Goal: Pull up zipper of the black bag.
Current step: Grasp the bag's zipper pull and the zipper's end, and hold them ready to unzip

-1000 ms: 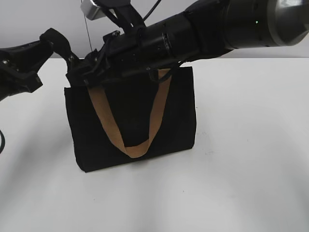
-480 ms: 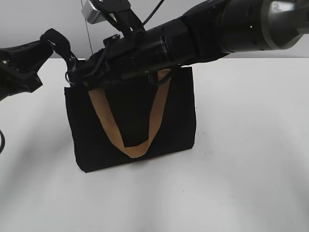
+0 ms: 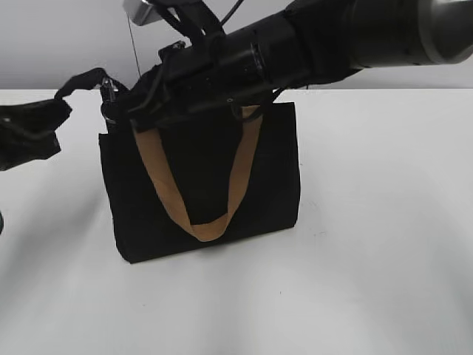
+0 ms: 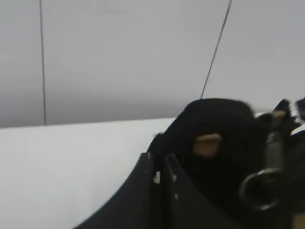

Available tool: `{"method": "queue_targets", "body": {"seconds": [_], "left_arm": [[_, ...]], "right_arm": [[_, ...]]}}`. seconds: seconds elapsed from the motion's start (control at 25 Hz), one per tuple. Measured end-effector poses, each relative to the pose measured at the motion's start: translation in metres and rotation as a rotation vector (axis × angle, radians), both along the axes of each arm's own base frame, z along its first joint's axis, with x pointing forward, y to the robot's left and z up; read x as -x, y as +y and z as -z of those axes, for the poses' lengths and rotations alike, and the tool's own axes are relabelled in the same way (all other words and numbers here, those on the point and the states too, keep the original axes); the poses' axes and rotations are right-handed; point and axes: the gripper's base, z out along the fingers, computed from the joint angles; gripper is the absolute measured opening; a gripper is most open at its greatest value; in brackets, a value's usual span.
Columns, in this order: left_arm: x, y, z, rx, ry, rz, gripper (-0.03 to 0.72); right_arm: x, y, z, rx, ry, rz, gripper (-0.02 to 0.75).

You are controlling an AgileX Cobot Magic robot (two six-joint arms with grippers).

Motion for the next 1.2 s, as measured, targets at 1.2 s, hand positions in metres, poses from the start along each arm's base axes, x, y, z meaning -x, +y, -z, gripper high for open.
{"method": "queue_targets", "body": {"seconds": [1.2], "left_arm": [[0.003, 0.018, 0.026, -0.115, 0.287, -0.104, 0.013]], "right_arm": [[-0.042, -0.117, -0.009, -0.165, 0.422, 0.103, -0.001]]}}
